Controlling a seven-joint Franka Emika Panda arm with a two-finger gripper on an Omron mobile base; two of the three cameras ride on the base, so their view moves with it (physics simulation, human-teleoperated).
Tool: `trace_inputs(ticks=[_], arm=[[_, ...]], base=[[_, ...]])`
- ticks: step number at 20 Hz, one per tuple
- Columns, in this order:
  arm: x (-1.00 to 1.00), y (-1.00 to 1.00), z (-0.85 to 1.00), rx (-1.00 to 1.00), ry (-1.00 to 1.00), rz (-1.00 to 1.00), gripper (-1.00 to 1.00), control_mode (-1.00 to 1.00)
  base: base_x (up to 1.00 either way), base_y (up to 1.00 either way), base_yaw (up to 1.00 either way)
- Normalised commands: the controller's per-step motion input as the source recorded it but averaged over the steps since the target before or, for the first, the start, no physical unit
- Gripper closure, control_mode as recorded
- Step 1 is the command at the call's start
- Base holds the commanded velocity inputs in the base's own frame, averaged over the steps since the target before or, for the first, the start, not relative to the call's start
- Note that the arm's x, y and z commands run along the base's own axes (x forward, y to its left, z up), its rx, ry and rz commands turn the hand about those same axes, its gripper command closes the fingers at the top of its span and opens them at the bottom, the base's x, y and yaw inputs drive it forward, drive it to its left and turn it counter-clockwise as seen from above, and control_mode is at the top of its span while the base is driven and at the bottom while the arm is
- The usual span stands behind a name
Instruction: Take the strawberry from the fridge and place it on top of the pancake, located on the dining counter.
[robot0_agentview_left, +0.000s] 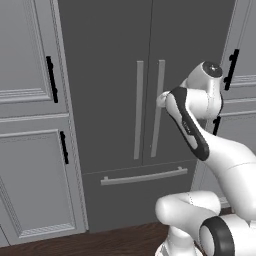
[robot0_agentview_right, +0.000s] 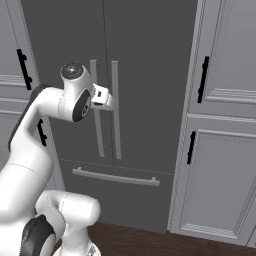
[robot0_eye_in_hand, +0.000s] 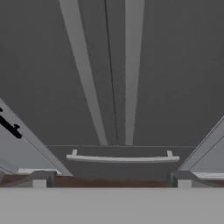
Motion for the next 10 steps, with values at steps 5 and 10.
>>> trace_inputs(ticks=[5, 10], arm=[[0.03, -0.09, 0.01, 0.0, -0.08, -0.01, -1.0, -1.0], [0.0, -0.37, -0.08, 0.0, -0.11, 0.01, -1.0, -1.0]], base=[[0.0, 0.0, 0.0], [0.0, 0.0, 0.0]])
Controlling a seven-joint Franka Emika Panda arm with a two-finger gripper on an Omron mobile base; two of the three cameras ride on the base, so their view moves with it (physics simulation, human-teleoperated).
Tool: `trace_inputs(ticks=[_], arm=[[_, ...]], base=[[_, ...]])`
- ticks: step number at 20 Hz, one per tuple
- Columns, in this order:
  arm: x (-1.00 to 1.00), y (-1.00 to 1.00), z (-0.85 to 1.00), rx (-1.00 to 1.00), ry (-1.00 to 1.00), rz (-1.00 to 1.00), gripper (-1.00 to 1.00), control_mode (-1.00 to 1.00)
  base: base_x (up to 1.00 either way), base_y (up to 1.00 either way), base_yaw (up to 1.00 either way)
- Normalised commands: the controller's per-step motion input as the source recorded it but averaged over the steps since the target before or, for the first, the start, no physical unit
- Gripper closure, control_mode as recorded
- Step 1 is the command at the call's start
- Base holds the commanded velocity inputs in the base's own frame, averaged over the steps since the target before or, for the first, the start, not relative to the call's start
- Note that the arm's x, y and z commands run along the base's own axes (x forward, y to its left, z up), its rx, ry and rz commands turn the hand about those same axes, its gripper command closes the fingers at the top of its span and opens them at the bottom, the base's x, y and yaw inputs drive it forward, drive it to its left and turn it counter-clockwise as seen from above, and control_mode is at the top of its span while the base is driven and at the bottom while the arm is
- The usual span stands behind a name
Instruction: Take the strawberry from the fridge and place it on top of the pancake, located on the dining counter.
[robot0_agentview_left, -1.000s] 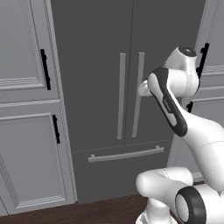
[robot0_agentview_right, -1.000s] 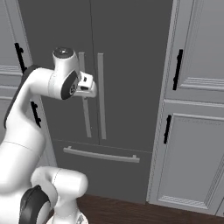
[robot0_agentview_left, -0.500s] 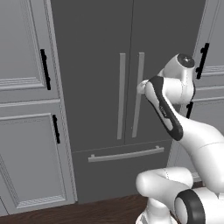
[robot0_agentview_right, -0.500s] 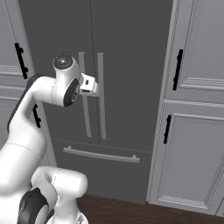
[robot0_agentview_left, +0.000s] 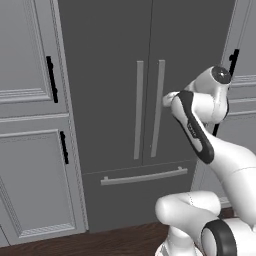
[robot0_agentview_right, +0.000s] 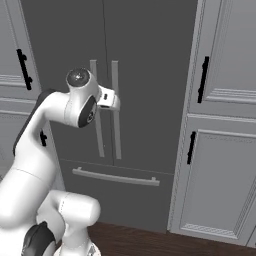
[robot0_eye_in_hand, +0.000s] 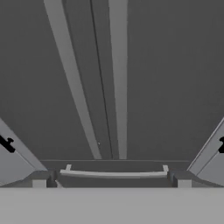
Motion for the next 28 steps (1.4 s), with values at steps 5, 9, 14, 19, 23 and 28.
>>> trace_inputs(ticks=[5, 9, 14, 19, 23, 28], arm=[[0.0, -0.27, -0.28, -0.02, -0.02, 0.02, -1.0, -1.0], [0.15, 0.02, -0.07, -0.05, 0.0, 0.01, -1.0, -1.0], [0.32, 0.29, -0.08, -0.07, 0.0, 0.0, -1.0, -1.0], [0.44, 0.12, -0.01, -0.04, 0.0, 0.0, -1.0, -1.0], [0.5, 0.0, -0.04, 0.0, 0.0, 0.0, -1.0, -1.0], [0.49, 0.0, -0.12, 0.0, 0.0, 0.0, -1.0, -1.0]], base=[[0.0, 0.0, 0.0], [0.0, 0.0, 0.0], [0.0, 0.0, 0.0], [0.0, 0.0, 0.0], [0.0, 0.0, 0.0], [0.0, 0.0, 0.0]])
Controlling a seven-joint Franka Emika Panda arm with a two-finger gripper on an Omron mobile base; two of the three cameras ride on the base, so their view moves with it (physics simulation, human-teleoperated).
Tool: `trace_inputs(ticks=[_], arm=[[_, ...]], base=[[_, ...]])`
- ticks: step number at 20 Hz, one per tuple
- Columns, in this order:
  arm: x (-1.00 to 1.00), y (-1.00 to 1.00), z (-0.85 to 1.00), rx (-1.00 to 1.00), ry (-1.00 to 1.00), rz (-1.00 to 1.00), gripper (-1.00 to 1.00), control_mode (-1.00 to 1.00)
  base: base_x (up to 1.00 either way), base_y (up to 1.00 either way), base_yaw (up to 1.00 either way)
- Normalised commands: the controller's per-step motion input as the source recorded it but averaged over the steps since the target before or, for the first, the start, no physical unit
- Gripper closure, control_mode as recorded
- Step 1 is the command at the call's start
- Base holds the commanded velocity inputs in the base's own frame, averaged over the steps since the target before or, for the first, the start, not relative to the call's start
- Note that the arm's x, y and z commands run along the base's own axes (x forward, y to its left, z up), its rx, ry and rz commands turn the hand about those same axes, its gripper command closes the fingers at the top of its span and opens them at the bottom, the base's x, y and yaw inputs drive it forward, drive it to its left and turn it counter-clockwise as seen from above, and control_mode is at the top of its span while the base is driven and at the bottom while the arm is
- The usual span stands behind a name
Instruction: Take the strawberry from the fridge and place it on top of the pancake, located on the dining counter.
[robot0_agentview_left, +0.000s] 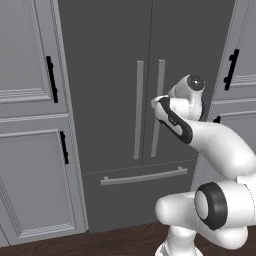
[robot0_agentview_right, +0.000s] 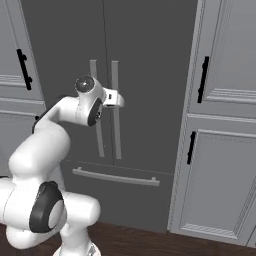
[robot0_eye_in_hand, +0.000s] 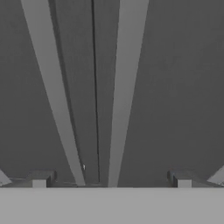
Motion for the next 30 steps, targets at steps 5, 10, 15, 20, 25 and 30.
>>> trace_inputs(ticks=[5, 10, 15, 20, 25, 30], arm=[[0.41, -0.02, -0.07, 0.0, 0.0, 0.0, -1.0, -1.0], [0.39, 0.0, -0.1, 0.0, 0.0, 0.0, -1.0, -1.0], [0.44, -0.02, -0.14, 0.0, 0.0, 0.0, -1.0, -1.0], [0.44, -0.2, -0.06, 0.0, 0.0, 0.0, -1.0, -1.0], [0.41, -0.07, -0.12, 0.0, 0.0, 0.0, -1.0, -1.0], [0.34, 0.0, -0.14, 0.0, 0.0, 0.0, -1.0, -1.0]], base=[[0.0, 0.0, 0.0], [0.0, 0.0, 0.0], [0.0, 0.0, 0.0], [0.0, 0.0, 0.0], [0.0, 0.0, 0.0], [0.0, 0.0, 0.0]])
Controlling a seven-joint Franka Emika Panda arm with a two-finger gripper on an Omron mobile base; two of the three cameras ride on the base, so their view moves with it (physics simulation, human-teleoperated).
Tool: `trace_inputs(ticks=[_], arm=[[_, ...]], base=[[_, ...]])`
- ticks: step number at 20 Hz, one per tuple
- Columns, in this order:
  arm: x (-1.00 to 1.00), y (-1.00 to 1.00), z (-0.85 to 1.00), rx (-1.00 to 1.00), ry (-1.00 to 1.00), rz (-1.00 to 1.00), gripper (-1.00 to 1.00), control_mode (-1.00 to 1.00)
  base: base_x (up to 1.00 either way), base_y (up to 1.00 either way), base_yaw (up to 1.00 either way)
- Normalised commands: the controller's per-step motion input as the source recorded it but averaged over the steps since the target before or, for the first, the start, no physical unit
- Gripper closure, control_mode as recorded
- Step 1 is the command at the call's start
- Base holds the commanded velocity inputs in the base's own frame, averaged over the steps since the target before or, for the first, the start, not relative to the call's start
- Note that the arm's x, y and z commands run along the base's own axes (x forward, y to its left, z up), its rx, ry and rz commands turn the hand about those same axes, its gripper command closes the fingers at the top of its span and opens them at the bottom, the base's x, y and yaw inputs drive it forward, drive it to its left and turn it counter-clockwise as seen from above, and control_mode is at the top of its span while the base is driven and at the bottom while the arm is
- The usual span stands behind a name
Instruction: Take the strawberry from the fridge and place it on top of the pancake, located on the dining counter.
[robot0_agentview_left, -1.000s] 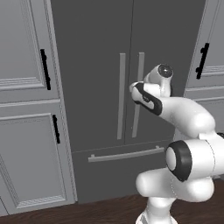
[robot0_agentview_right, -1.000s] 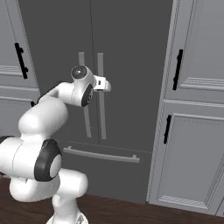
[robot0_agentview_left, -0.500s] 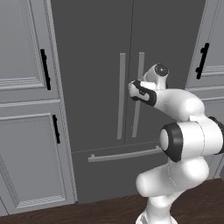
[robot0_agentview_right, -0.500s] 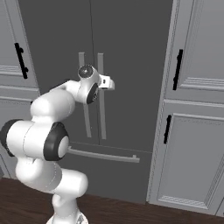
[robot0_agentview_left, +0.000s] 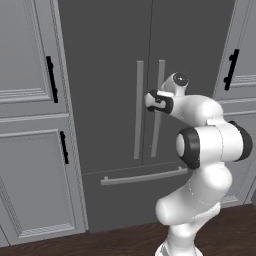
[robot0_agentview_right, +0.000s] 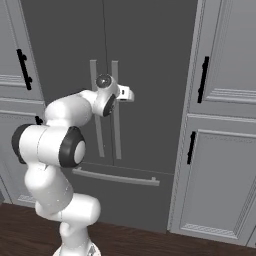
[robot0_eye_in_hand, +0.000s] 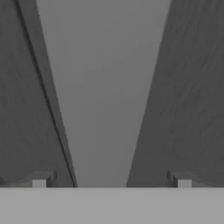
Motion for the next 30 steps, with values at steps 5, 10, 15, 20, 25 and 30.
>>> trace_inputs(ticks=[5, 10, 15, 20, 25, 30], arm=[[0.44, 0.04, -0.2, 0.0, 0.0, 0.0, -1.0, -1.0], [0.49, 0.06, -0.29, 0.0, 0.0, 0.0, -1.0, -1.0], [0.57, 0.09, -0.27, 0.0, 0.0, 0.0, 1.0, -1.0], [0.21, 0.01, -0.17, 0.0, 0.03, 0.0, 1.0, -1.0], [-0.5, -0.36, -0.15, 0.01, 0.02, 0.0, 1.0, -1.0], [-0.73, -0.96, 0.0, 0.08, 0.0, 0.0, 1.0, -1.0]], base=[[0.0, 0.0, 0.0], [0.0, 0.0, 0.0], [0.0, 0.0, 0.0], [0.0, 0.0, 0.0], [0.0, 0.0, 0.0], [0.0, 0.0, 0.0]])
